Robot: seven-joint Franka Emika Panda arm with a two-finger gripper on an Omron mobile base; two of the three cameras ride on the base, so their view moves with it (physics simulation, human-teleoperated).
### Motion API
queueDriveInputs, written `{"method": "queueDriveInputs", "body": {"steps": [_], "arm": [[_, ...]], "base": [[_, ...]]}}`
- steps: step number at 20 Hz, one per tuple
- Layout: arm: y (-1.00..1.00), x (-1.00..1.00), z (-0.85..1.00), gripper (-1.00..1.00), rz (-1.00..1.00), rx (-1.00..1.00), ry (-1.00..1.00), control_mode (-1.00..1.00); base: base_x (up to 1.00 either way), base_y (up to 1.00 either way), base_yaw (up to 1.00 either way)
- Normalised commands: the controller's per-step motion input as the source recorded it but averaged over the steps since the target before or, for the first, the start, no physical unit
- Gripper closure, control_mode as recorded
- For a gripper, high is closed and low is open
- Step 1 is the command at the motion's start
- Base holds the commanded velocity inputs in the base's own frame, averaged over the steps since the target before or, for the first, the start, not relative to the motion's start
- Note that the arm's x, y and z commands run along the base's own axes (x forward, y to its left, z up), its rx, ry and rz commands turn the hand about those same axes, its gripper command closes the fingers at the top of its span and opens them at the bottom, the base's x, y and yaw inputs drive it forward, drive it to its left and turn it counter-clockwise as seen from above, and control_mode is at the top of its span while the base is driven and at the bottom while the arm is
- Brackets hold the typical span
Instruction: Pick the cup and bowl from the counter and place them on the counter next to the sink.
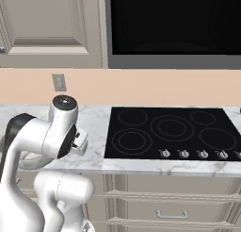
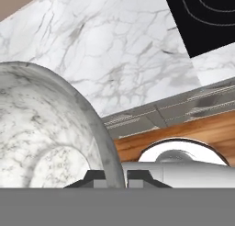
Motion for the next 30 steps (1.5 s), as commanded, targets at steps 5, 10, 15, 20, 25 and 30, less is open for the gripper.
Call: {"method": "queueDriveInputs", "body": {"steps": [5, 10, 15, 20, 25, 30], "arm": [[-0.29, -0.29, 0.02, 1.0, -0.01, 0.07, 0.0, -1.0], [-0.23, -0.1, 0.0, 1.0, -0.03, 0.0, 0.0, -1.0], [0.0, 0.0, 0.0, 1.0, 0.0, 0.0, 0.0, -1.0], [0.0, 0.0, 0.0, 1.0, 0.0, 0.0, 0.0, -1.0], [0.0, 0.0, 0.0, 1.0, 0.0, 0.0, 0.0, 1.0], [0.0, 0.0, 0.0, 1.0, 0.0, 0.0, 0.0, 1.0]], "base": [[0.0, 0.0, 0.0], [0.0, 0.0, 0.0], [0.0, 0.0, 0.0], [0.0, 0.0, 0.0], [-0.06, 0.0, 0.0], [-0.85, -0.15, -0.07]]}}
